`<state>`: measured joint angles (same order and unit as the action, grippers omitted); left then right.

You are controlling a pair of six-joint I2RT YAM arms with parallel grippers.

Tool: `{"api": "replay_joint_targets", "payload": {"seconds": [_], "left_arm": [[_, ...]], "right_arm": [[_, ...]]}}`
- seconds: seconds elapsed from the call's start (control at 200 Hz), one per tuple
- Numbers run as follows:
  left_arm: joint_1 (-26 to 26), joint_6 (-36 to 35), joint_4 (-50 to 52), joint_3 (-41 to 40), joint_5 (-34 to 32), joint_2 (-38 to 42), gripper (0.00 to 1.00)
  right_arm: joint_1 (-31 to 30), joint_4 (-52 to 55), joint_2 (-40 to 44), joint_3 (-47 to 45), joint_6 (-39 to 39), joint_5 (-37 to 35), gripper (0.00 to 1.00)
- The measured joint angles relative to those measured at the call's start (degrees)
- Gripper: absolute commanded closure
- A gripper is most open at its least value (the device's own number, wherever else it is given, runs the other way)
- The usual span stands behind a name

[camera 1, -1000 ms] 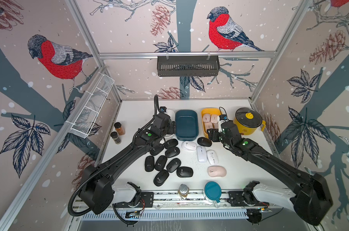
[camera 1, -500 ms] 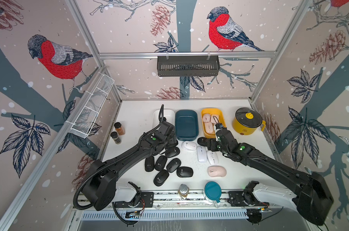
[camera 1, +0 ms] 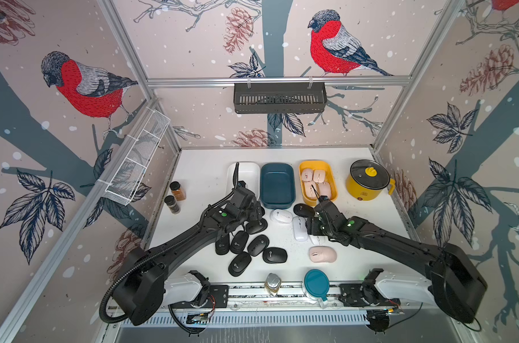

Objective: Place the mice by color into the storage box
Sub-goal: Pick up the mouse from the center of the board.

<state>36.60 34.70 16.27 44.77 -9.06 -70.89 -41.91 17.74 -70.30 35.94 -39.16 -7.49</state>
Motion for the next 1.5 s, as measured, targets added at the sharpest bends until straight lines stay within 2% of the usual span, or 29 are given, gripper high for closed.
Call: {"api": "replay_joint_targets", "payload": {"seconds": [0.52,1.116,1.501], "left_arm": [[0.0,0.98,-0.96,-0.92,-2.38,1.29,0.17],[0.0,1.27,-0.63,-0.92,-3.13,1.11,0.17],[0.0,2.14,-0.68,-1.31,-3.06,1.03,0.16]], "right_arm": [[-0.28,-0.87,-7.8,0.33,2.97,1.14,0.27],[-0.31,2.97,-5.81,0.07,2.93,0.09,0.28],[-0.9,3.08,-9.01,0.07,2.93,-1.55,0.29]]}}
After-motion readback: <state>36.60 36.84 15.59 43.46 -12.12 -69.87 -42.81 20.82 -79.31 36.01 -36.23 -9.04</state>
